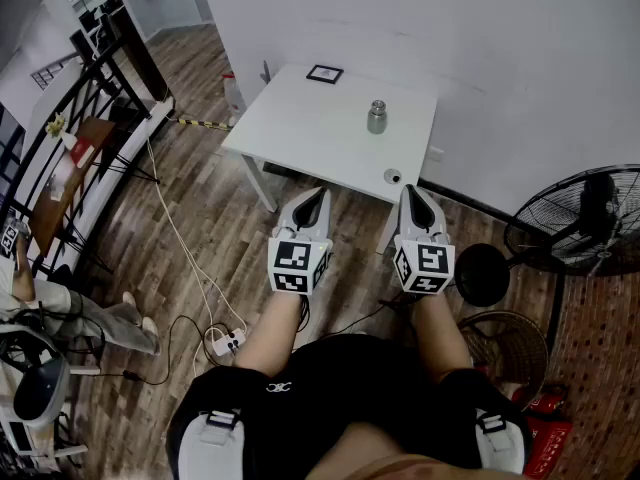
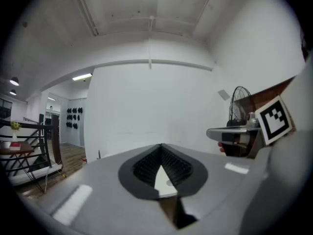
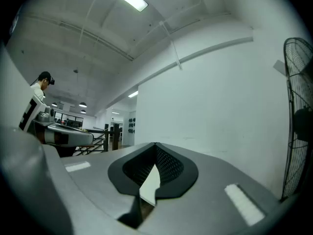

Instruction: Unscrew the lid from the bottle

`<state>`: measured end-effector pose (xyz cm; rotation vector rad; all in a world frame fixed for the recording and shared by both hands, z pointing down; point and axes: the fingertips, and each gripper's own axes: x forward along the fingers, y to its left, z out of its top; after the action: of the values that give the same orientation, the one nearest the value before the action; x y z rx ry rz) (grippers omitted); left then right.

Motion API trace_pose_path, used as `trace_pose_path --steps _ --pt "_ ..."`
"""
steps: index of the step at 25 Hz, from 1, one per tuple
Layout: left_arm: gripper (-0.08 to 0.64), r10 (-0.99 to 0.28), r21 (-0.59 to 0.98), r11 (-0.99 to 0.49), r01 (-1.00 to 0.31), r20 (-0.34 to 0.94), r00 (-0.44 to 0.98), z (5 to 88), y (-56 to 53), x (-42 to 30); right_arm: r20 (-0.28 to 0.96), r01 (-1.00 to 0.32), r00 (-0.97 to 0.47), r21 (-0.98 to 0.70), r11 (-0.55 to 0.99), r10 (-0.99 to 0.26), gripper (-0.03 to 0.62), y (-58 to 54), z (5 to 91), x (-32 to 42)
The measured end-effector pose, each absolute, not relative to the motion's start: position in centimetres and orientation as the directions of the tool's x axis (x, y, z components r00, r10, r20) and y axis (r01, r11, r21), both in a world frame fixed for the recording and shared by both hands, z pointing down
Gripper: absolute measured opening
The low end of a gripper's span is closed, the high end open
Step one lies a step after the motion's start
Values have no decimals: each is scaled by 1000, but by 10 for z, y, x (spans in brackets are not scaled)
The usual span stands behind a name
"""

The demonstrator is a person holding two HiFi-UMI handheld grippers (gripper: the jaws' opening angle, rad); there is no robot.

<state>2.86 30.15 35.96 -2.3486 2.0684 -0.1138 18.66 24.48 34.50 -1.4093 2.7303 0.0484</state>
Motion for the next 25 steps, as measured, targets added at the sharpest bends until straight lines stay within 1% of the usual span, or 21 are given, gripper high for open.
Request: trace_pose_path --steps 17,25 --pt "54 -992 -66 -118 -991 45 115 359 283 67 -94 -809 -584 -16 587 -807 2 226 342 224" --pt "54 -992 -69 -127 -990 30 125 356 256 64 -108 -806 -587 -15 592 -802 2 201 342 213"
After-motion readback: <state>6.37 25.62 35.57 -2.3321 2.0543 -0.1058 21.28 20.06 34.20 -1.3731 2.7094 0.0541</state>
